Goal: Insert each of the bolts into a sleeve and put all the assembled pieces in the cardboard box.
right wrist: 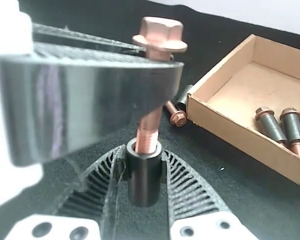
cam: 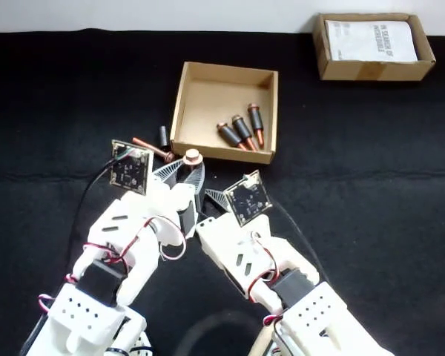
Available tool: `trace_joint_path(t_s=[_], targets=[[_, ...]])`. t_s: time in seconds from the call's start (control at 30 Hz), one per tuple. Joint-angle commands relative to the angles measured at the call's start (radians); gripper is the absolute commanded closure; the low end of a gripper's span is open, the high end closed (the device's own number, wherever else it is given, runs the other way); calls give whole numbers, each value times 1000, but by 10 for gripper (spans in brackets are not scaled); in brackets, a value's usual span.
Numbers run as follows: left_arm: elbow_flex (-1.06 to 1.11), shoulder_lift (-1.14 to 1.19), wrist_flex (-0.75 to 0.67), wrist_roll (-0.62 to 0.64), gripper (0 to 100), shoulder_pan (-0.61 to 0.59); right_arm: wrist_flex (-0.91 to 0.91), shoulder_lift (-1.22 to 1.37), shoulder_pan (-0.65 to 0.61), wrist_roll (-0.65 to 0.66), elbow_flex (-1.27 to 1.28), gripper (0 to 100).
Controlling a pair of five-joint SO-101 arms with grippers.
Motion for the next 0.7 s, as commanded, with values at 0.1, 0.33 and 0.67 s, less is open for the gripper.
trace_joint_path(t_s=[0.1, 0.33, 0.67], targets=[[-39, 8, -17, 5, 991, 19, -18, -33, 10, -5, -18, 991], [-134, 7, 285, 0, 977, 19, -18, -33, 12, -5, -19, 991], [-252, 7, 575, 0, 691, 12, -16, -28, 13, -5, -67, 991]])
